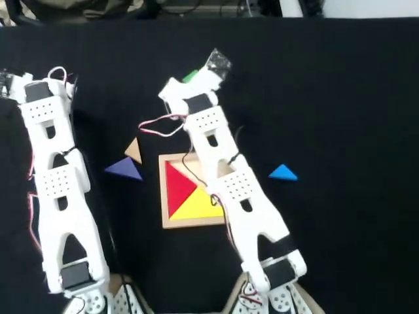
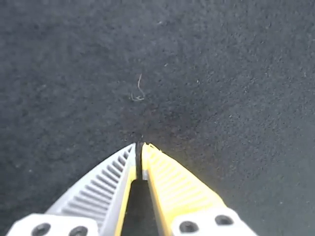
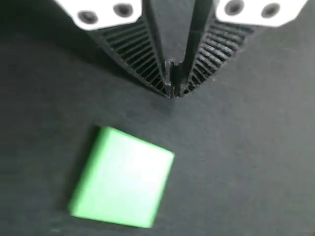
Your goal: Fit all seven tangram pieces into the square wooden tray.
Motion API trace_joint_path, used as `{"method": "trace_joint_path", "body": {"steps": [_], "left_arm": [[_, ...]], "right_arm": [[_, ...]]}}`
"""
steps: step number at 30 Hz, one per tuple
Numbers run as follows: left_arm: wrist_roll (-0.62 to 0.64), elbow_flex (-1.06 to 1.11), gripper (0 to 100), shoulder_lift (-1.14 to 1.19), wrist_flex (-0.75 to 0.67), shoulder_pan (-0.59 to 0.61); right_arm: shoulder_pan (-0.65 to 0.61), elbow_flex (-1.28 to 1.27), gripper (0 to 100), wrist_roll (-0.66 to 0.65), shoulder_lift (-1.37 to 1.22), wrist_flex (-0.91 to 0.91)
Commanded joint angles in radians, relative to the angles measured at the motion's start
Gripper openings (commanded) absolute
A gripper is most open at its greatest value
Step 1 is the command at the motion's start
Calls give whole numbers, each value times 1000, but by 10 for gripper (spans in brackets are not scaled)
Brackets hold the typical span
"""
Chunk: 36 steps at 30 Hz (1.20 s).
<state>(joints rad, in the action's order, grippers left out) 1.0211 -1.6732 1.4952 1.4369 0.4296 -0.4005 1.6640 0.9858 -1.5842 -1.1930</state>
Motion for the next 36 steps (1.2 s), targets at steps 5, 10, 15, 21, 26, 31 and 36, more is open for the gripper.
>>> {"method": "trace_joint_path", "body": {"steps": [5,10,15,21,26,31,36], "left_arm": [[-3,7,32,-12,18,7],[-5,5,32,-138,153,-42],[-161,10,30,-322,325,-154],[-299,10,32,-479,325,-171],[-437,12,30,-559,327,-180],[-638,10,29,-643,327,-180],[-741,24,29,-787,328,-186]], "right_arm": [[52,7,11,-3,189,-324],[51,5,11,-3,383,-529],[75,5,11,-124,582,-572],[164,-1,11,-285,854,-574],[284,-4,11,-463,1050,-574],[365,-4,11,-566,1125,-574],[486,2,11,-687,1136,-574]]}}
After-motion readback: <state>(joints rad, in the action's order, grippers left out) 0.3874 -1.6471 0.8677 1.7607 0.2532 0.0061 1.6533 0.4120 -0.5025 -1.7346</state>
